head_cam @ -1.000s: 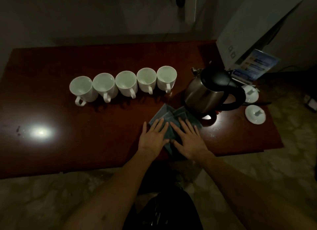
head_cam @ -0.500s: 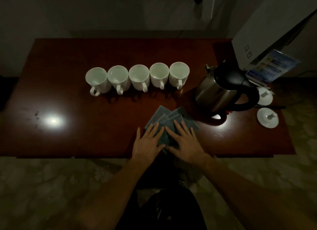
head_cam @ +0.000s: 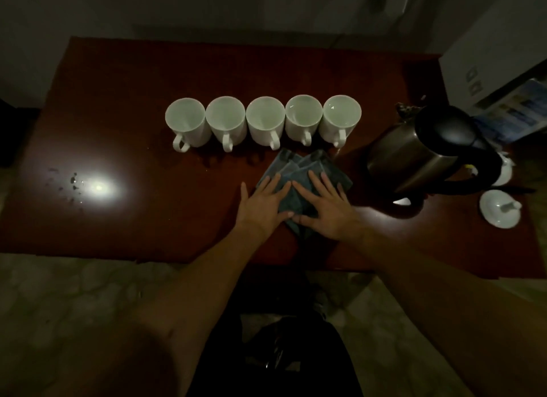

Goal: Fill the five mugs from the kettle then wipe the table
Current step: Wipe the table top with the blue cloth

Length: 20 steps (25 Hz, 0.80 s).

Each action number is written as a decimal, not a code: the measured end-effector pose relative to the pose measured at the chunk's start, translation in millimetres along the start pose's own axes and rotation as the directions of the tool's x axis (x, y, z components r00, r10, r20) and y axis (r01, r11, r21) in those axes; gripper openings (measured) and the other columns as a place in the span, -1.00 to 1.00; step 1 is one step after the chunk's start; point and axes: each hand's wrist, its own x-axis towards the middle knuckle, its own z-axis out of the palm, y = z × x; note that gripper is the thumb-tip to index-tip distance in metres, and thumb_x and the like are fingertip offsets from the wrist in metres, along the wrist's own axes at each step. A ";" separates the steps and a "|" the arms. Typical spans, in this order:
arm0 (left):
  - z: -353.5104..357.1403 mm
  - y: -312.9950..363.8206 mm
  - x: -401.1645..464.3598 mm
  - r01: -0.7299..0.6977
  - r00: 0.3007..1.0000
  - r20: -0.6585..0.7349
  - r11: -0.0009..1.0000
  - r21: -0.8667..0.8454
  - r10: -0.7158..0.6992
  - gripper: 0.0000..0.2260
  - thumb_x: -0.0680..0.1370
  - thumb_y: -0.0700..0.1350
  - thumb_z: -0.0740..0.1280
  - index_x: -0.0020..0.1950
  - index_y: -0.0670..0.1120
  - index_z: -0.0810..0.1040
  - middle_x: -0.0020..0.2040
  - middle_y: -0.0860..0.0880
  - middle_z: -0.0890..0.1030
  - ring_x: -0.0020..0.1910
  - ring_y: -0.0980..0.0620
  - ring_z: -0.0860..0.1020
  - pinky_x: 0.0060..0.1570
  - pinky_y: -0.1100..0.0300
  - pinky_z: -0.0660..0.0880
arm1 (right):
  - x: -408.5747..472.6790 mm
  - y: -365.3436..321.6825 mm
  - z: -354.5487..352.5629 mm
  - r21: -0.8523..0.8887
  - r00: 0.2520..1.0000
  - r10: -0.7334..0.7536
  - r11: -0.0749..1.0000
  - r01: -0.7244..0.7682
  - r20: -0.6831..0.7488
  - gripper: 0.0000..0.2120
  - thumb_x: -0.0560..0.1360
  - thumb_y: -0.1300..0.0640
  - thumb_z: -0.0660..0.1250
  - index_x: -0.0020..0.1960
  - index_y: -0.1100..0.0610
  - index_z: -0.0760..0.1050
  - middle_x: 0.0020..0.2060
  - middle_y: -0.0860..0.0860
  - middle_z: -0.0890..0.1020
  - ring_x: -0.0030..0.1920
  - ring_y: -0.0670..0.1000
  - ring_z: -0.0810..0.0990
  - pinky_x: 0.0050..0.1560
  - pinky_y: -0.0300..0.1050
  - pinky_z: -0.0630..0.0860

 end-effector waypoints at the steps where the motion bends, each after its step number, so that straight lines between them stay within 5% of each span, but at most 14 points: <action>1: 2.5 -0.7 -1.2 0.003 1.000 -0.007 1.000 -0.006 -0.004 -0.36 0.62 0.25 0.14 0.62 0.17 -0.08 0.63 0.07 -0.20 0.60 0.04 -0.17 0.47 -0.38 -0.10 | -0.3 -0.6 0.8 0.002 1.000 0.010 1.000 -0.010 -0.008 -0.19 0.55 -0.44 0.14 0.65 -0.28 -0.18 0.65 -0.07 -0.29 0.64 0.07 -0.33 0.59 0.27 -0.21; 6: 10.0 -8.8 -20.9 0.035 0.999 -0.011 0.999 0.018 -0.035 -0.35 0.62 0.27 0.13 0.61 0.19 -0.10 0.63 0.06 -0.19 0.60 0.05 -0.17 0.41 -0.47 -0.07 | -8.9 -24.5 8.7 -0.015 1.000 0.013 1.000 -0.013 -0.003 -0.19 0.57 -0.40 0.18 0.65 -0.26 -0.18 0.65 -0.03 -0.28 0.64 0.13 -0.31 0.58 0.28 -0.20; 20: 14.3 -73.5 -56.7 0.150 0.988 -0.029 0.989 0.014 -0.150 -0.33 0.62 0.26 0.13 0.62 0.14 -0.12 0.64 0.01 -0.17 0.61 0.04 -0.12 0.49 -0.32 -0.13 | 18.5 -102.4 8.8 -0.038 0.993 -0.085 0.995 0.088 0.080 -0.14 0.57 -0.32 0.27 0.66 -0.22 -0.18 0.66 0.01 -0.28 0.64 0.14 -0.32 0.58 0.28 -0.22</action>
